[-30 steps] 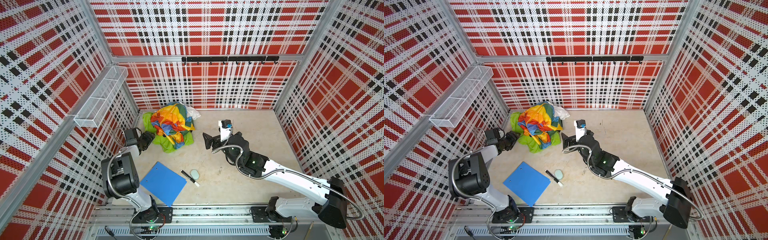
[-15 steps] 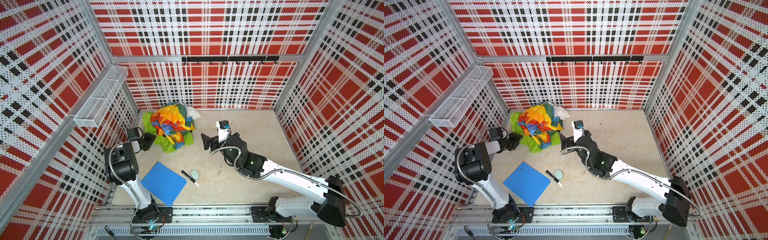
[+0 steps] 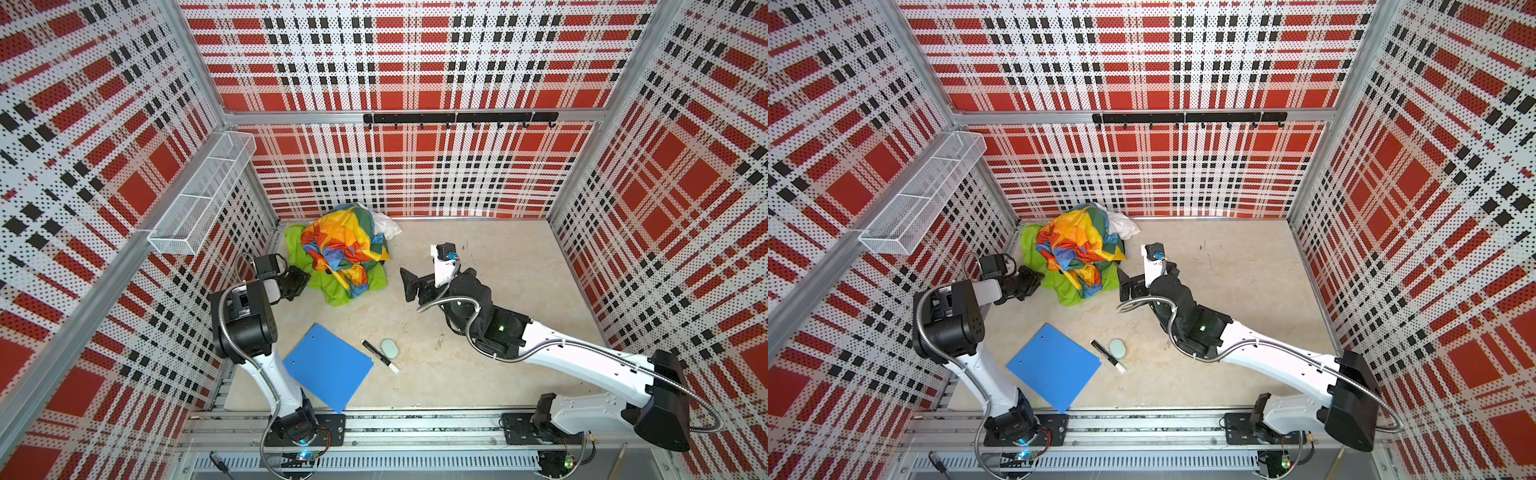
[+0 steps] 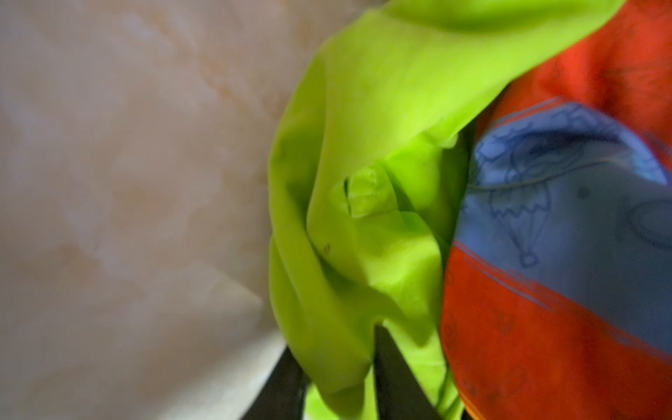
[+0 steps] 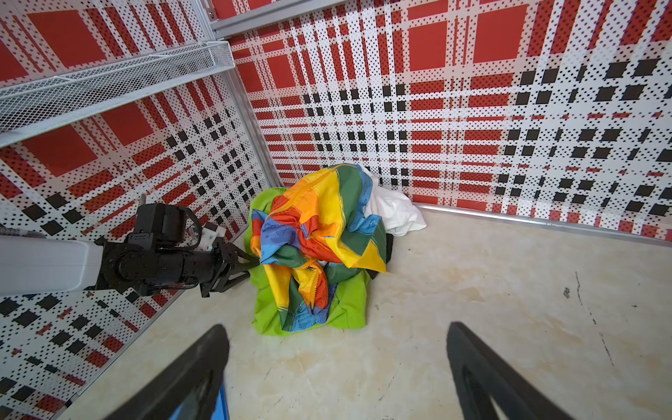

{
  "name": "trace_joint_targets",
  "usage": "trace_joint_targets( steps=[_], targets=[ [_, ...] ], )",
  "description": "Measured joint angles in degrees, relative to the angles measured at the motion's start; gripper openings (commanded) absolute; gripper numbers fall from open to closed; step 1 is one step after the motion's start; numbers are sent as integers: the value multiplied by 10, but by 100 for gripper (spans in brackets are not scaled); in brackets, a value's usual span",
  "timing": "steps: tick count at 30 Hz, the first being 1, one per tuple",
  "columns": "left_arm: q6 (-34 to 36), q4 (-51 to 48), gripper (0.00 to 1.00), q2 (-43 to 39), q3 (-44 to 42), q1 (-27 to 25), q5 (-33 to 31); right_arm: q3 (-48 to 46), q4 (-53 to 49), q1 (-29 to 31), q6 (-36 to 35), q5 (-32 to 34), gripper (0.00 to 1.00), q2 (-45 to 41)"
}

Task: Pick out a specific cloth from the pile
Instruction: 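Grasp the lime-green shirt in the pile with the left gripper while the right arm advances, then lift the lime-green shirt high with the left gripper, pulling it from the pile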

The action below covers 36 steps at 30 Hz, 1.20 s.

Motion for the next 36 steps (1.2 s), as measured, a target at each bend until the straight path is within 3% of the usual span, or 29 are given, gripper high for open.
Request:
trace_joint_targets(
  steps=[7, 22, 36],
  targets=[
    [-1, -4, 0, -7, 0, 0, -2, 0, -7, 4, 0, 20, 100, -1],
    [19, -30, 0, -122, -15, -7, -24, -1, -27, 7, 0, 36, 100, -11],
    [134, -199, 0, -136, 66, -54, -144, -1, -32, 9, 2, 52, 100, -20]
  ],
)
